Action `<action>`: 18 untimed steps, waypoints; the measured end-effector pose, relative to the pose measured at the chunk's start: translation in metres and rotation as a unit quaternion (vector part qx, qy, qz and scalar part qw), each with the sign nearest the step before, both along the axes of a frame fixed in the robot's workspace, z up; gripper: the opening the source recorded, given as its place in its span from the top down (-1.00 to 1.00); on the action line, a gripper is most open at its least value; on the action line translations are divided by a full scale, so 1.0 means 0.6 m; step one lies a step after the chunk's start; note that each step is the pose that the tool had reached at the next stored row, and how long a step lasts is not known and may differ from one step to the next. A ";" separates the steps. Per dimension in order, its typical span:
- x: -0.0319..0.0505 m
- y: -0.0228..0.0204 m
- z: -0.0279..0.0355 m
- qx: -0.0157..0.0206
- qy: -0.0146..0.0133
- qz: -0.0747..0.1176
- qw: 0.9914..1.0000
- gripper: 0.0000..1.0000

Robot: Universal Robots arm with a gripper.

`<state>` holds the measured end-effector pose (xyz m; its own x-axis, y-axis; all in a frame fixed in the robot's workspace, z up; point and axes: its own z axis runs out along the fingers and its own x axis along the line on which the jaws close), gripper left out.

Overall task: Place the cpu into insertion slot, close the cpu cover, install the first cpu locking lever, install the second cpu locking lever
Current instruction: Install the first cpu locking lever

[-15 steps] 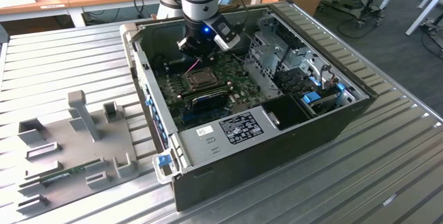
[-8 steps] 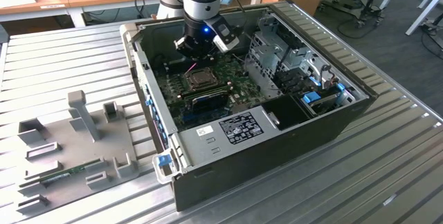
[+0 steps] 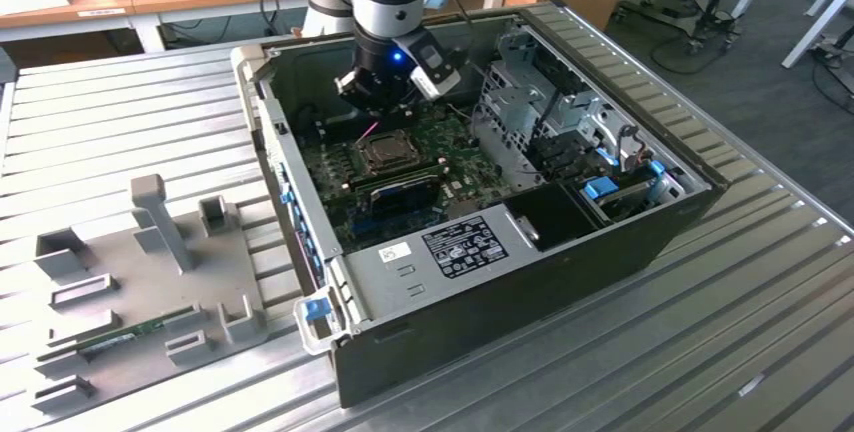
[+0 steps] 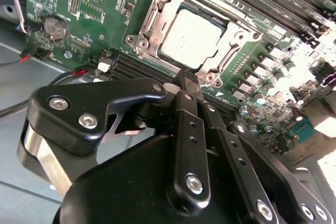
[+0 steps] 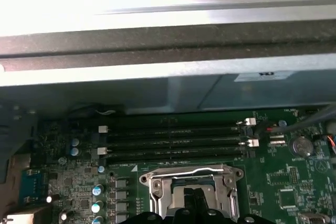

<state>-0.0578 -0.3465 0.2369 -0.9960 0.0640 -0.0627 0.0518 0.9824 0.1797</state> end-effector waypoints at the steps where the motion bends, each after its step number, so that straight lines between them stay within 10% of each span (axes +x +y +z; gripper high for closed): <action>1: 0.000 0.0004 0.000 0.000 0.000 0.005 1.000 0.80; 18: 0.000 0.0259 -0.006 0.006 0.000 0.014 1.000 0.80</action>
